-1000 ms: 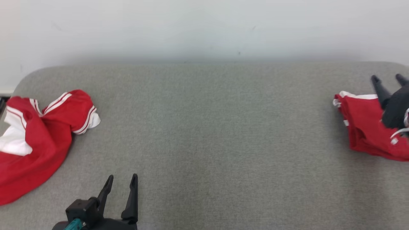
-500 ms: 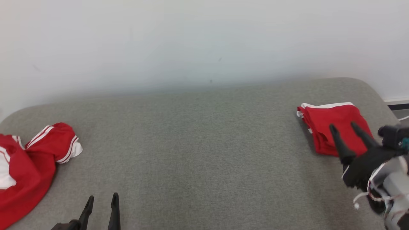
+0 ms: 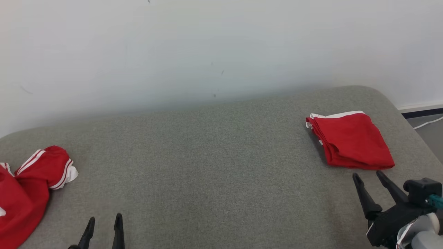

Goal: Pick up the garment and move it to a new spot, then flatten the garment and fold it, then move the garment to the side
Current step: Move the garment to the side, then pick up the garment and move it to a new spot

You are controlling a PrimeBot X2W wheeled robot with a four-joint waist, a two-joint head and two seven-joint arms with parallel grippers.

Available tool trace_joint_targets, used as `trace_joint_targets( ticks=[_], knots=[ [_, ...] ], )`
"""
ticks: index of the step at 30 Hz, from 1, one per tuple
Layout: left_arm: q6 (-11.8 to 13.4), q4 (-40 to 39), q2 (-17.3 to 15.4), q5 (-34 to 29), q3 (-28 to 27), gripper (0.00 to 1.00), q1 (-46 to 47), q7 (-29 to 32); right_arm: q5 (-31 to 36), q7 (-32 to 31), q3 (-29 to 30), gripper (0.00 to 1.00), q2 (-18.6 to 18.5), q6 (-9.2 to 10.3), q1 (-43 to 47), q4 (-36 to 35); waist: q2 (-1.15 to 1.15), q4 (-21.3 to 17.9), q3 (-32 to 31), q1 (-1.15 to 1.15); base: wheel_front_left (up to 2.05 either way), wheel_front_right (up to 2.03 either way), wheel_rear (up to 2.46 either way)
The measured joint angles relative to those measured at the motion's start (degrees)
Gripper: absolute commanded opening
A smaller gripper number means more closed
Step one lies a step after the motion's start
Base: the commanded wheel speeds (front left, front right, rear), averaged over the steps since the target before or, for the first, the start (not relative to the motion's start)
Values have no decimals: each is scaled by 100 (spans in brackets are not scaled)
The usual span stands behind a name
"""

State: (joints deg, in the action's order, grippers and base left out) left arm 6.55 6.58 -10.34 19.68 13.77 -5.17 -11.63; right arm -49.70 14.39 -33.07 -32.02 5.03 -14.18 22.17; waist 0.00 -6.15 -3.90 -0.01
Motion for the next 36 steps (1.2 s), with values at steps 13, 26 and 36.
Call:
trace_joint_targets(
  ticks=[13,26,36],
  knots=[
    [51,-83,-181,-556,-198,100,-174,211,508,8,593,100,-34,183,982,-925,0,27,25,0,0,0,0],
    [55,-167,-180,-933,-303,100,-176,616,912,9,888,100,-90,209,1215,-1321,0,97,11,0,0,0,0],
    [56,-259,-41,-1128,-342,100,-171,843,1129,23,1363,100,-3,210,1597,-1361,0,188,-12,0,0,0,0]
  ],
)
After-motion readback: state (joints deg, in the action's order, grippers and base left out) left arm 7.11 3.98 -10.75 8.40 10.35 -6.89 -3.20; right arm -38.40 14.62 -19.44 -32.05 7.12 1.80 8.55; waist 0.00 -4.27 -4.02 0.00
